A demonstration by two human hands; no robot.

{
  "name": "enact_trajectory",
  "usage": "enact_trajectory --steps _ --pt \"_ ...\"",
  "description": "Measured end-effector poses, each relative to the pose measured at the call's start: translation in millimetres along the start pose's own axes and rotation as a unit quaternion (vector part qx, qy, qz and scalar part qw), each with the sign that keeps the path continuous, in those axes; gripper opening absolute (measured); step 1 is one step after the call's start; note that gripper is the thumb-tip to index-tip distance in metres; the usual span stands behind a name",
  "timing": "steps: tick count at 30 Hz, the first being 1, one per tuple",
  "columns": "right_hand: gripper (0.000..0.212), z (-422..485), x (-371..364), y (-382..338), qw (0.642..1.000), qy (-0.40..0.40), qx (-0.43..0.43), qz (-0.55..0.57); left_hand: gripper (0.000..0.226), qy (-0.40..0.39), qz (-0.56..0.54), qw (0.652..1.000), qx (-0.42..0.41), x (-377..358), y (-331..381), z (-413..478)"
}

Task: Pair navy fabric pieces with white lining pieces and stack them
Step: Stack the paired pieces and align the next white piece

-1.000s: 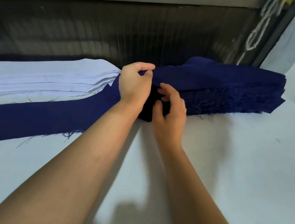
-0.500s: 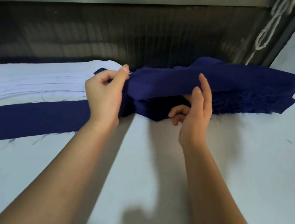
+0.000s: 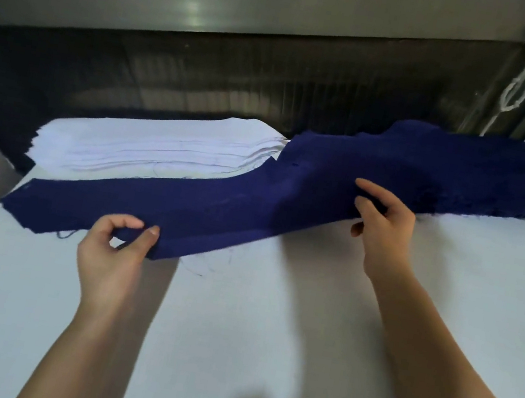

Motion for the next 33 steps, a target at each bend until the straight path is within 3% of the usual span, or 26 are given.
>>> enact_trajectory --steps 4,9,12,15,17,20,22,30,33 --pt "0.025 -23 -7 9 0.996 -0.072 -0.043 -0.027 0.021 0.015 0.071 0.997 0.000 38 -6 1" --pt "0.019 -44 -9 16 0.954 -0.180 -0.048 -0.236 0.016 0.013 0.155 0.988 0.012 74 -12 3" --pt "0.016 -48 -7 6 0.916 -0.189 -0.017 -0.353 0.018 0.006 0.215 0.976 0.032 89 -15 11" --pt "0.016 -51 -2 -13 0.869 -0.118 0.082 -0.474 0.006 0.033 0.325 0.944 0.052 98 -17 17" --pt "0.019 -57 -9 -24 0.860 -0.090 0.146 -0.480 0.024 0.040 0.391 0.918 0.052 99 -17 16" --pt "0.023 -67 -39 -23 0.814 -0.170 0.221 -0.510 0.037 -0.024 0.469 0.882 -0.031 83 -17 9" --pt "0.024 -71 -53 -15 0.794 -0.213 0.221 -0.525 0.036 -0.068 0.514 0.853 -0.057 75 -22 4" --pt "0.022 -73 -70 -2 0.784 -0.211 0.212 -0.544 0.041 -0.091 0.556 0.826 -0.016 87 -30 15" --pt "0.018 -68 -91 -12 0.807 -0.186 0.239 -0.507 0.045 -0.096 0.571 0.815 -0.021 81 -27 18"
Point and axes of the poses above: each hand's wrist, its own z-axis towards the middle knuckle, its own x-axis out of the back of the hand, y = z × x, the point moved 6 cm from there along z, towards the middle knuckle, and after that the axes turned 9 degrees about -z, right-handed, at the moved point
